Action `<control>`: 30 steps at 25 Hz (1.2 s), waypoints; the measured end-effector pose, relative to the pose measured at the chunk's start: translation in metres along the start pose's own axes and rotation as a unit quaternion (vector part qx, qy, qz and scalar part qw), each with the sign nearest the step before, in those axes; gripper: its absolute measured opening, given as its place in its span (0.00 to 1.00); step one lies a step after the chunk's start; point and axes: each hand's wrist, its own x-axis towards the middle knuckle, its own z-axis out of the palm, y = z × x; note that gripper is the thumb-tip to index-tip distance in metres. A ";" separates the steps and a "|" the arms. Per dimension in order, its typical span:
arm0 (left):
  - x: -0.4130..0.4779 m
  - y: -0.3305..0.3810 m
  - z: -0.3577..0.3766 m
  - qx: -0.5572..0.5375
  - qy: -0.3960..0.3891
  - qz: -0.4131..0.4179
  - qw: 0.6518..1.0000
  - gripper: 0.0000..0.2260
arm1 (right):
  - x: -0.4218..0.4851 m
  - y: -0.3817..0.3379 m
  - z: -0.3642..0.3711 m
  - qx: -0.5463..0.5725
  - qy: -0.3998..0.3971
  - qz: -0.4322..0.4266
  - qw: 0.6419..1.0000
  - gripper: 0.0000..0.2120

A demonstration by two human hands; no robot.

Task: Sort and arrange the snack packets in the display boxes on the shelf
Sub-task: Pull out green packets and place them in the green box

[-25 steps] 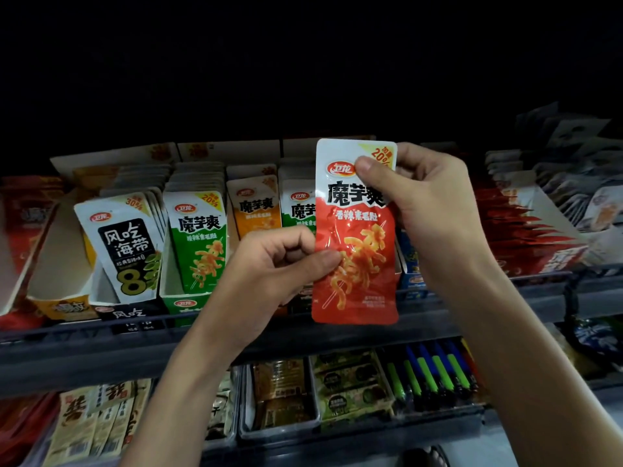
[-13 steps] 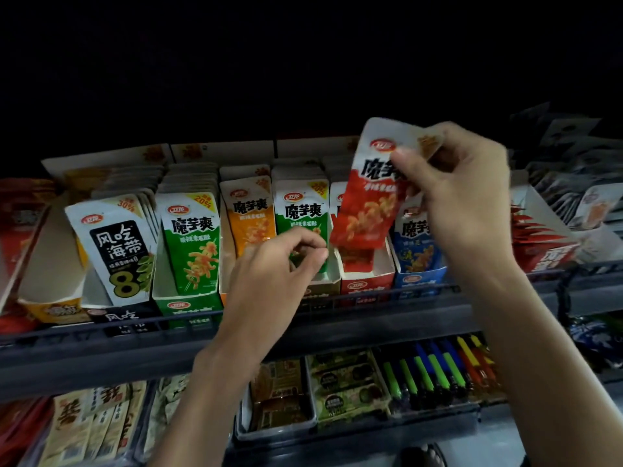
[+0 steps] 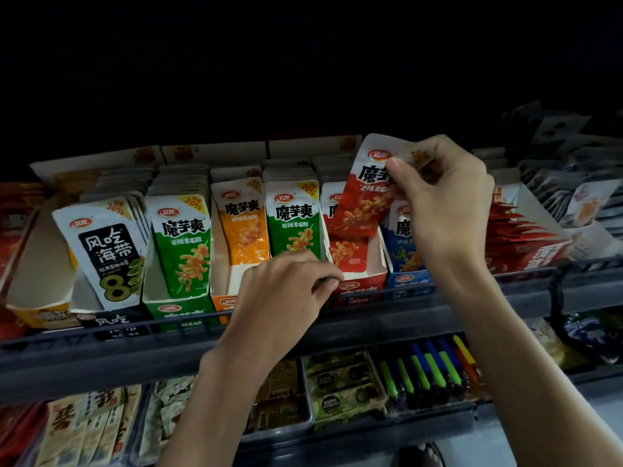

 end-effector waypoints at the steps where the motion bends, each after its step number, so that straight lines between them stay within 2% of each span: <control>1: 0.000 0.000 0.000 0.001 -0.002 -0.001 1.000 0.07 | -0.001 -0.002 -0.001 -0.007 0.001 -0.006 1.000 0.07; 7: 0.000 -0.002 0.002 0.002 -0.004 -0.008 1.000 0.07 | -0.009 -0.007 0.008 -0.107 -0.042 -0.068 0.991 0.05; 13: -0.001 -0.005 0.002 -0.025 -0.028 -0.024 0.999 0.10 | -0.014 0.014 0.027 -0.237 -0.152 -0.044 0.959 0.06; 19: -0.002 -0.005 0.002 -0.045 -0.022 -0.026 0.998 0.10 | -0.018 0.019 0.032 -0.233 -0.122 -0.074 0.962 0.02; 22: -0.002 -0.007 0.003 -0.046 -0.029 -0.024 0.998 0.10 | -0.020 0.018 0.034 -0.261 -0.105 -0.101 0.954 0.18; 24: -0.002 -0.008 0.003 -0.046 -0.035 -0.028 0.998 0.10 | -0.020 0.013 0.034 -0.280 -0.088 -0.116 0.949 0.23; 27: -0.002 -0.009 0.002 -0.039 -0.050 -0.032 0.997 0.11 | -0.019 0.005 0.033 -0.290 -0.108 -0.150 0.939 0.14; 30: -0.002 -0.008 0.000 -0.043 -0.063 -0.036 0.996 0.12 | -0.018 0.003 0.036 -0.384 -0.219 -0.111 0.890 0.06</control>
